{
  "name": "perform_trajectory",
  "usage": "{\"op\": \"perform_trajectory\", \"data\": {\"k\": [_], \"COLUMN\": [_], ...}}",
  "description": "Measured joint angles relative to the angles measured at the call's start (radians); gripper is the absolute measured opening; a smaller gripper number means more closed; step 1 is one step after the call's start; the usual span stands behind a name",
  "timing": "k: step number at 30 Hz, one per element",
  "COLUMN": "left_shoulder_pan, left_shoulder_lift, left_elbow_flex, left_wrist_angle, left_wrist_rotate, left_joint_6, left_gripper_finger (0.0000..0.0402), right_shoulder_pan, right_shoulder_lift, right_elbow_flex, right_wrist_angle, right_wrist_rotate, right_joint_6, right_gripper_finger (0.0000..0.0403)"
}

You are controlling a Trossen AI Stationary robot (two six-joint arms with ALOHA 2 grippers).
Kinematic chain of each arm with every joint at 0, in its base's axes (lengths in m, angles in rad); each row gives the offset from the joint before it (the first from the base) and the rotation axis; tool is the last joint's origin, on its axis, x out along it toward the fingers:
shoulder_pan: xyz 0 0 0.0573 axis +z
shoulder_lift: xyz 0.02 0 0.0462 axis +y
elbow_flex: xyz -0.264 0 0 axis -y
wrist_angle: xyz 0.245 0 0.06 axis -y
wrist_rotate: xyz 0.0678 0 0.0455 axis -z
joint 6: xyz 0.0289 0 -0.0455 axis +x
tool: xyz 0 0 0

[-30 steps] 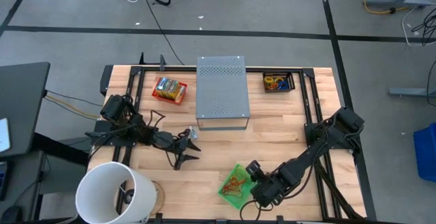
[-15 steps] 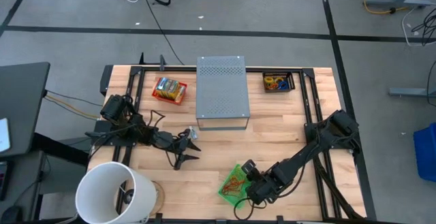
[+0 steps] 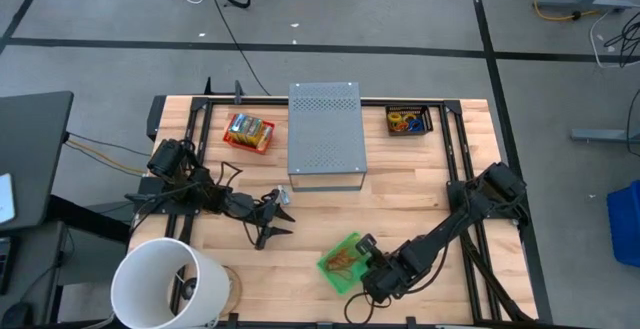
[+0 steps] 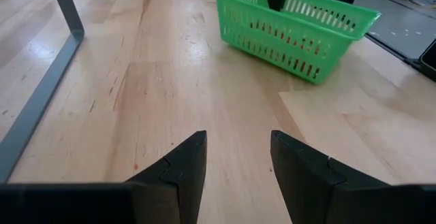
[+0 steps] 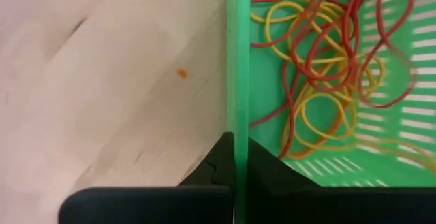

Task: Pick & Place Office Desk Supplies
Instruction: Put the green basket on the shelf

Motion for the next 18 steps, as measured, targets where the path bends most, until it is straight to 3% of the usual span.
{"op": "perform_trajectory", "data": {"k": [8, 18], "left_shoulder_pan": [0.0, 0.0], "left_shoulder_lift": [0.0, 0.0], "left_elbow_flex": [0.0, 0.0], "left_wrist_angle": [-0.005, -0.007], "left_wrist_rotate": [0.0, 0.0], "left_joint_6": [-0.001, 0.001], "left_gripper_finger": [0.0169, 0.0169], "right_shoulder_pan": [0.0, -0.029], "right_shoulder_lift": [0.001, 0.001], "right_elbow_flex": [0.039, 0.336], "right_wrist_angle": [-0.096, -0.404], "right_wrist_rotate": [0.029, 0.125], "right_joint_6": [0.066, 0.125], "right_gripper_finger": [0.0004, 0.0002]}}
